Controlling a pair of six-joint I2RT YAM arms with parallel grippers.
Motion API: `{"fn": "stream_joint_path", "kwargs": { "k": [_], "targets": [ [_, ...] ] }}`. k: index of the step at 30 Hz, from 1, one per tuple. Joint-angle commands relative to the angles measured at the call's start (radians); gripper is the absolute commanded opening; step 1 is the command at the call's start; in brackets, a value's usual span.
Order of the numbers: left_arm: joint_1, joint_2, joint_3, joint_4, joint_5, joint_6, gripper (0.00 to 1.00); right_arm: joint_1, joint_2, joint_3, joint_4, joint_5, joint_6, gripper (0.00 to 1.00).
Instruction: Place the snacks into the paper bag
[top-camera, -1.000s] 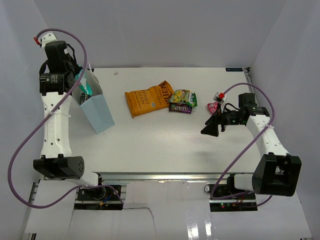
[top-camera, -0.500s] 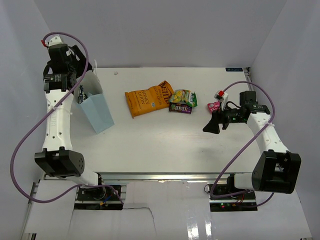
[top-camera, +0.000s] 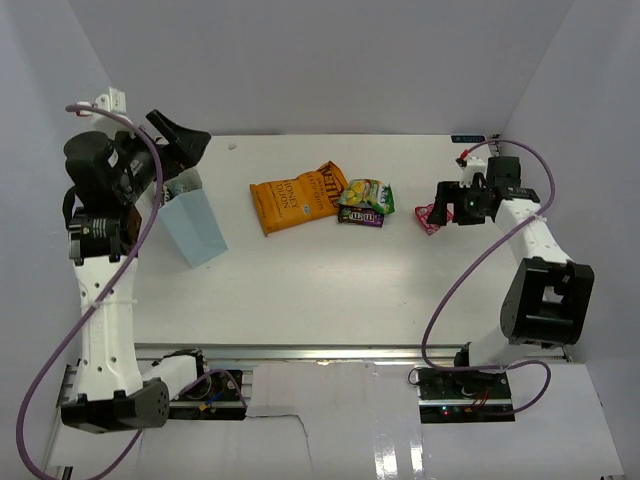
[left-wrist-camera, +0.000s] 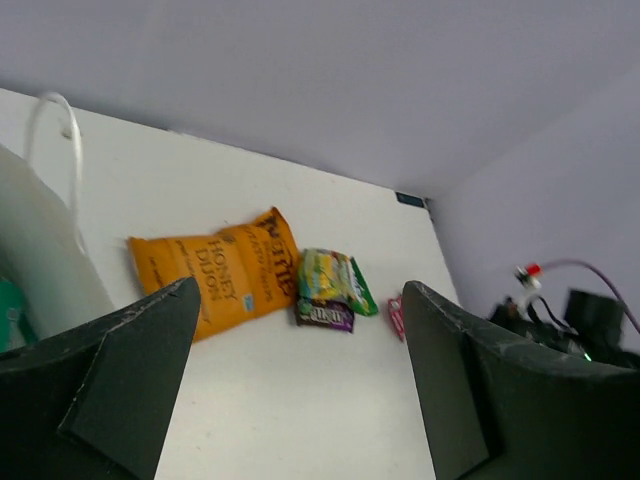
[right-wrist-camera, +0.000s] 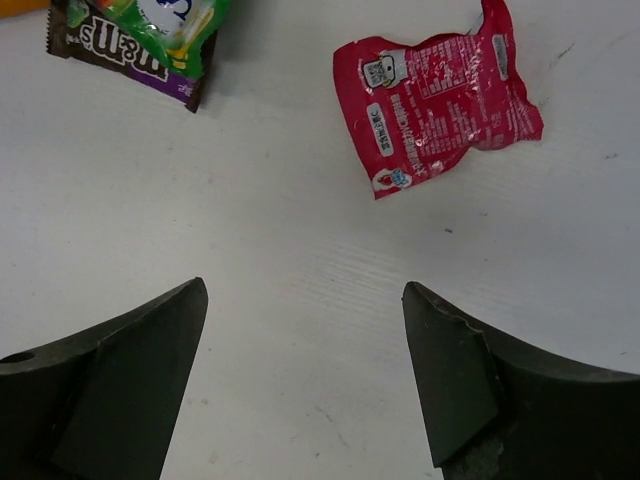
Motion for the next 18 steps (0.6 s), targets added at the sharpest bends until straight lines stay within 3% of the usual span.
{"fn": "stream_joint_path", "kwargs": {
  "k": [1,5,10,18],
  "targets": [
    [0.003,-0.091,-0.153,0.065,0.217,-0.095,0.92,-0.001,0.138,0.131,0.071,-0.001,-0.084,0.85],
    [0.002,-0.191,-0.330,0.114,0.329,-0.174,0.92,-0.006,0.341,0.346,-0.028,0.033,-0.112,0.87],
    [-0.046,-0.258,-0.482,0.164,0.384,-0.229,0.91,-0.026,0.522,0.512,-0.113,-0.050,-0.259,0.87],
    [-0.343,-0.243,-0.629,0.213,0.194,-0.293,0.91,-0.033,0.610,0.535,-0.135,-0.076,-0.415,0.85]
  ]
}}
